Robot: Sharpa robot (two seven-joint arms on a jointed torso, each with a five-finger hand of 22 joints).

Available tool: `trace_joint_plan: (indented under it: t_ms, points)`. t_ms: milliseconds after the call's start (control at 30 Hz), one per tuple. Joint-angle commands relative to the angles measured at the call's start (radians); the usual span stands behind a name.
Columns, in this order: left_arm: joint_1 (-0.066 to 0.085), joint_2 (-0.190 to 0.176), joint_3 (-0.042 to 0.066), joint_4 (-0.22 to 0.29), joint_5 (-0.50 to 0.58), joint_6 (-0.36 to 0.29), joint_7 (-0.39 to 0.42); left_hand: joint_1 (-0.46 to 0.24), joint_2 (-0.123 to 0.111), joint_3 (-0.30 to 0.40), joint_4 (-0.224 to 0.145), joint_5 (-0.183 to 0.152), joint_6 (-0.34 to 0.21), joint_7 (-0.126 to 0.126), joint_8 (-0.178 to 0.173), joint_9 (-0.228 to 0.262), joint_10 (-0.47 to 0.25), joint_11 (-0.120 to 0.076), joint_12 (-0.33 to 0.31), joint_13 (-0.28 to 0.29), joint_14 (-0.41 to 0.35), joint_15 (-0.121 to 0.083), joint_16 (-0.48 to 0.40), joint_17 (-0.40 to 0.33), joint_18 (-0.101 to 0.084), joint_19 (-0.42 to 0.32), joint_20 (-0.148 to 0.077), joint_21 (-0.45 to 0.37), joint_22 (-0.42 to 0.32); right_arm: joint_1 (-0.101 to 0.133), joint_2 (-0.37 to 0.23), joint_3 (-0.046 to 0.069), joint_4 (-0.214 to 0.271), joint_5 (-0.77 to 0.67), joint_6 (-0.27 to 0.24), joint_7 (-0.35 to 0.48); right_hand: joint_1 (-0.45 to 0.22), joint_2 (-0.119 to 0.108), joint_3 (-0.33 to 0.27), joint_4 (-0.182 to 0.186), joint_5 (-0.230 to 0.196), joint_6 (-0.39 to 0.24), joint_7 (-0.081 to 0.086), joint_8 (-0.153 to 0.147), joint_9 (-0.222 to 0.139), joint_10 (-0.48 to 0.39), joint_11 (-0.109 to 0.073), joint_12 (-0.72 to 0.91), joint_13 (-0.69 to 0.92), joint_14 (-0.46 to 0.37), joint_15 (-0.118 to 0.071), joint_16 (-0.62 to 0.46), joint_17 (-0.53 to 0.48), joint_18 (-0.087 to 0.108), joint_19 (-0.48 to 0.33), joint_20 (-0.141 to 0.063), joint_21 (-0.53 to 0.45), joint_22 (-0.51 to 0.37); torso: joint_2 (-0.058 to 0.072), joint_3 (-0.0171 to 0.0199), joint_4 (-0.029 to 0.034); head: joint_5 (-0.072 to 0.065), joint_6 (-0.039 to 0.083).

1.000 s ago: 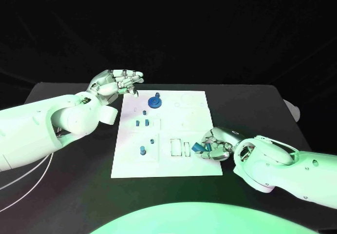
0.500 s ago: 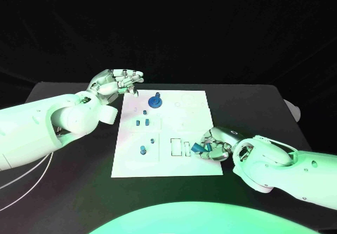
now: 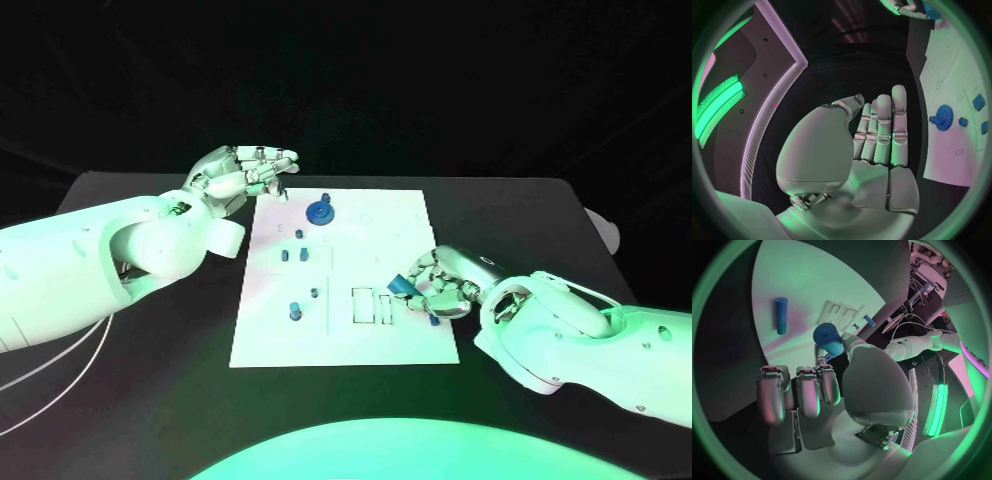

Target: Assemble the parts on the task board

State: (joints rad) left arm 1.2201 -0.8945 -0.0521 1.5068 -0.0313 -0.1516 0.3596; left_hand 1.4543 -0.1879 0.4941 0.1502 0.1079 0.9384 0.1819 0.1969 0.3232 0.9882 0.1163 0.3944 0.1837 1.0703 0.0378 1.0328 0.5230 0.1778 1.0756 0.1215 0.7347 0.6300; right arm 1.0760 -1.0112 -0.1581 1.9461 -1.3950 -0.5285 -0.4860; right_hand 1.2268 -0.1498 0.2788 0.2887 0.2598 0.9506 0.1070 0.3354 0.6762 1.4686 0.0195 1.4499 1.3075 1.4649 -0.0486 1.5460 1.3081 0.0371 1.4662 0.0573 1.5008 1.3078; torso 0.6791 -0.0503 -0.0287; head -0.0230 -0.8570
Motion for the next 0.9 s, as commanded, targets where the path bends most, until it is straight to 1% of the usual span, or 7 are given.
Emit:
trace_joint_plan:
  t_ms: [33,200,300,433,633,733,900]
  points:
    - [0.000,0.003,0.000,0.001,-0.001,0.019,0.006,-0.013,0.000,-0.004,-0.002,-0.005,-0.008,0.000,0.006,-0.002,-0.005,0.000,0.004,0.001,-0.007,0.003,0.005,-0.002,0.006,-0.001,0.004,-0.004,-0.001,0.006,0.015,0.000,0.004,0.062,-0.029,0.020,0.004,0.017,0.005,0.000,0.006,0.024,-0.018,0.005,0.007,-0.001,-0.007,0.002,0.133,0.094,-0.005,0.005,0.208,-0.018,0.074,-0.005,0.004,0.200,0.002,-0.0008,-0.0024,0.003,0.002]
    - [0.000,0.003,0.000,0.003,-0.001,0.019,0.006,-0.013,0.000,-0.004,-0.002,-0.005,-0.008,0.000,0.006,-0.002,-0.005,0.000,0.004,0.001,-0.007,0.003,0.005,-0.002,0.006,-0.001,0.004,-0.004,-0.001,0.010,0.055,0.000,-0.013,0.092,0.006,0.023,-0.019,0.027,0.001,0.003,0.009,0.027,-0.020,0.007,0.007,0.000,-0.008,0.001,0.133,0.094,-0.007,0.005,0.206,-0.017,0.074,-0.007,0.004,0.200,0.003,-0.0027,-0.0019,0.007,0.000]
    - [0.000,0.004,0.000,0.004,-0.001,0.019,0.006,-0.013,0.000,-0.004,-0.002,-0.005,-0.008,0.000,0.006,-0.002,-0.005,0.000,0.004,0.001,-0.007,0.003,0.005,-0.002,0.006,-0.001,0.004,-0.004,-0.001,0.010,0.082,0.000,-0.029,0.105,0.032,0.024,-0.032,0.032,-0.003,0.003,0.009,0.029,-0.021,0.009,0.008,0.000,-0.009,0.000,0.132,0.093,-0.008,0.004,0.205,-0.017,0.074,-0.008,0.003,0.200,0.002,-0.0023,-0.0003,0.010,-0.001]
    - [0.000,0.003,0.000,0.006,-0.001,0.019,0.007,-0.013,0.000,-0.004,-0.002,-0.005,-0.008,0.000,0.006,-0.002,-0.005,0.000,0.004,0.001,-0.007,0.003,0.005,-0.002,0.006,-0.001,0.004,-0.004,-0.001,0.008,0.117,0.000,-0.051,0.119,0.067,0.024,-0.060,0.045,-0.009,0.003,0.008,0.046,-0.029,0.024,0.014,0.003,-0.015,0.001,0.135,0.093,-0.012,0.004,0.203,-0.017,0.074,-0.011,0.003,0.200,0.003,-0.0026,0.0011,0.015,-0.001]
    - [0.000,0.002,0.000,0.008,-0.001,0.019,0.007,-0.013,0.000,-0.004,-0.002,-0.005,-0.008,0.000,0.006,-0.002,-0.005,0.000,0.004,0.001,-0.007,0.003,0.005,-0.002,0.006,-0.001,0.004,-0.004,-0.001,0.007,0.141,0.000,-0.070,0.120,0.098,0.014,-0.121,0.062,-0.027,0.004,-0.001,0.064,-0.040,0.051,0.026,0.007,-0.026,0.001,0.137,0.093,-0.022,0.003,0.202,-0.018,0.074,-0.020,0.004,0.201,0.002,-0.0029,-0.0015,0.019,-0.002]
    - [0.000,0.001,0.000,0.008,-0.001,0.019,0.007,-0.013,0.000,-0.004,-0.002,-0.005,-0.008,0.000,0.006,-0.002,-0.005,0.000,0.004,0.001,-0.007,0.003,0.005,-0.002,0.006,-0.001,0.004,-0.004,-0.001,0.007,0.151,0.000,-0.079,0.111,0.113,0.001,-0.133,0.062,-0.032,0.004,-0.006,0.067,-0.043,0.058,0.029,0.008,-0.028,0.001,0.138,0.093,-0.023,0.003,0.203,-0.018,0.074,-0.022,0.004,0.202,0.002,-0.0020,-0.0017,0.017,-0.004]
    - [0.000,0.001,0.000,0.009,-0.001,0.019,0.006,-0.013,0.000,-0.004,-0.002,-0.005,-0.008,0.000,0.006,-0.002,-0.005,0.000,0.004,0.001,-0.007,0.003,0.005,-0.002,0.006,-0.001,0.004,-0.004,-0.001,0.007,0.161,0.000,-0.087,0.099,0.129,-0.011,-0.152,0.061,-0.042,0.004,-0.015,0.071,-0.048,0.071,0.036,0.011,-0.032,0.003,0.141,0.093,-0.027,0.003,0.202,-0.018,0.074,-0.025,0.004,0.202,0.001,-0.0013,-0.0029,0.010,0.003]
